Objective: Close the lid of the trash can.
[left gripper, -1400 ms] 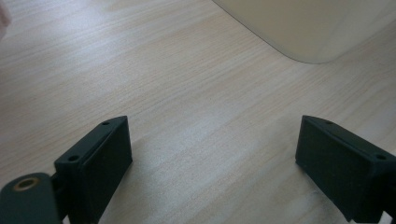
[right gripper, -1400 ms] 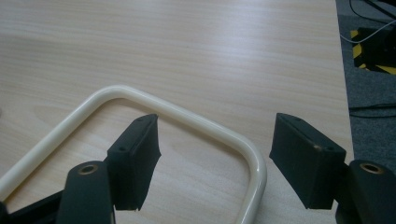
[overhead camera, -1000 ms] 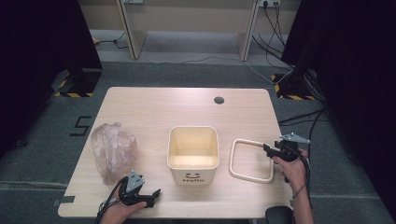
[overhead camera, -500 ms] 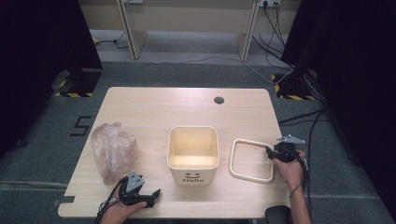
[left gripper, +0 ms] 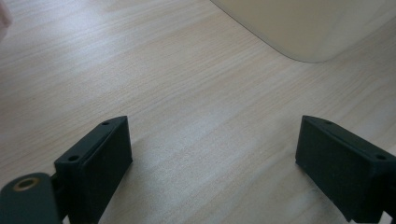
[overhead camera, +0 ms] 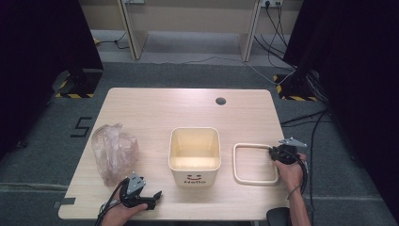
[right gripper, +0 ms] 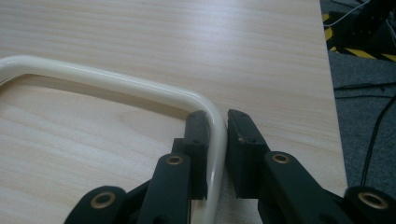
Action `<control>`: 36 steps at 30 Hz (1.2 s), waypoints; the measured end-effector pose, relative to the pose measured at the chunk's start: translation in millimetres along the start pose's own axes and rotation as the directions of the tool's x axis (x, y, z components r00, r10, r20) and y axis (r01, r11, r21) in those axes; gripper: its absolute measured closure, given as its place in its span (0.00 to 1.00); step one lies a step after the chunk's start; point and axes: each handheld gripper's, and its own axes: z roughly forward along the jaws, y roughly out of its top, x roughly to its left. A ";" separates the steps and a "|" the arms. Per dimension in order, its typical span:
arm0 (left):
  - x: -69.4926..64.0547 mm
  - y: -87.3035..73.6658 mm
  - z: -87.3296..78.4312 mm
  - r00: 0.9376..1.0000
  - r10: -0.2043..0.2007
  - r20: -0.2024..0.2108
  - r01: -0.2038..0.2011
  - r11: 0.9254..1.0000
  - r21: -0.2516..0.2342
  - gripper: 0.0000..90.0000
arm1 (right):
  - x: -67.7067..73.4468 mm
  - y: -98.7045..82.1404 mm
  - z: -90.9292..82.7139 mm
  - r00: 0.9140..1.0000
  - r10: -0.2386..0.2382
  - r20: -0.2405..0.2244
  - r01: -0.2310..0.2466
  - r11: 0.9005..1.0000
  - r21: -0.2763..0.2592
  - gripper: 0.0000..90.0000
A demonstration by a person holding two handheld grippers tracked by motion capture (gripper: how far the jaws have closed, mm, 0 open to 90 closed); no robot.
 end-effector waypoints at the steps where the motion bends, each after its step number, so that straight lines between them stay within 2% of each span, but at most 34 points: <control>1: 0.0 0.0 0.0 1.000 0.000 0.000 0.000 1.000 0.000 0.11 | 0.0 0.0 0.0 1.000 0.000 0.000 0.000 1.000 0.000 0.87; 4: -0.1 0.0 0.1 1.000 -0.001 0.000 0.001 1.000 -0.001 0.11 | -2.4 -0.4 -1.0 1.000 -0.007 -0.006 0.007 1.000 -0.009 0.88; 8: 0.1 0.0 0.0 1.000 0.001 0.001 -0.001 1.000 0.000 0.11 | -5.0 0.8 -4.3 1.000 0.008 -0.018 -0.009 0.999 -0.031 0.89; 16: 0.1 0.0 0.0 1.000 0.001 0.001 -0.001 1.000 0.000 0.11 | -3.3 4.4 -7.5 0.999 0.011 -0.034 -0.013 0.998 -0.055 0.89; 22: 0.7 0.1 -0.5 1.000 0.007 0.009 -0.007 1.000 0.003 0.11 | -4.5 7.7 -12.5 0.999 0.020 -0.029 -0.022 0.996 -0.083 0.89; 28: -3.1 2.4 -1.9 1.000 0.013 0.015 -0.013 1.000 0.010 0.18 | -5.5 12.3 -18.8 0.999 0.029 -0.038 -0.034 0.993 -0.114 0.89; 30: -5.7 4.0 -3.1 1.000 0.015 0.026 -0.015 1.000 0.002 0.18 | -5.3 12.9 -19.2 0.999 0.028 -0.043 -0.033 0.992 -0.120 0.89; 31: -7.7 6.6 -4.8 0.999 0.003 0.041 -0.002 1.000 -0.017 0.18 | -4.5 14.7 -21.6 0.998 0.034 -0.043 -0.040 0.991 -0.128 0.89; 35: -9.9 10.4 -8.0 0.999 0.006 0.041 -0.004 0.999 -0.036 0.18 | -4.5 17.8 -26.2 0.998 0.033 -0.045 -0.039 0.988 -0.147 0.89; 36: -12.3 12.3 -9.3 0.999 0.002 0.052 0.000 0.999 -0.040 0.18 | -3.2 19.8 -28.7 0.998 0.034 -0.049 -0.041 0.987 -0.156 0.89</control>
